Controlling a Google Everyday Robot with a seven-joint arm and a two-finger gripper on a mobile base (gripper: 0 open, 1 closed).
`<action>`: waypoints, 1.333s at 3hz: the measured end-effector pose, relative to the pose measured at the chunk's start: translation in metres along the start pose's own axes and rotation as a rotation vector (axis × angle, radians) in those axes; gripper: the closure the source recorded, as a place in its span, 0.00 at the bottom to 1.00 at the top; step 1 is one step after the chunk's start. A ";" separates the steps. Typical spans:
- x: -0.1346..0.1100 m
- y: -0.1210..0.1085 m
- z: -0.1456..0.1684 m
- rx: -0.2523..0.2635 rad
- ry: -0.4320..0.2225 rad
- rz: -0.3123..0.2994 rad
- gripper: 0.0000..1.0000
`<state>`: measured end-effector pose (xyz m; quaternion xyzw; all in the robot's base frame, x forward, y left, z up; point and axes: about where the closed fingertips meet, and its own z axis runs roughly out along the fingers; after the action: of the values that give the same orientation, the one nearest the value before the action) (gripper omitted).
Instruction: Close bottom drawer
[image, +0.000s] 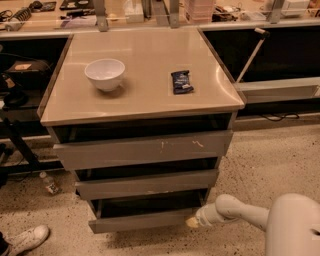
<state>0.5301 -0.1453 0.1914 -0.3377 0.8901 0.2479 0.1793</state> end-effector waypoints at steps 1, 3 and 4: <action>0.000 0.000 0.000 0.000 0.000 0.000 0.35; 0.000 0.000 0.000 0.000 0.000 0.000 0.00; 0.000 0.000 0.000 0.000 0.000 0.000 0.00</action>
Offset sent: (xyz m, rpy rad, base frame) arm 0.0000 0.0000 0.0000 0.0000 0.0000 0.0000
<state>0.5300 -0.1452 0.1913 -0.3378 0.8901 0.2481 0.1791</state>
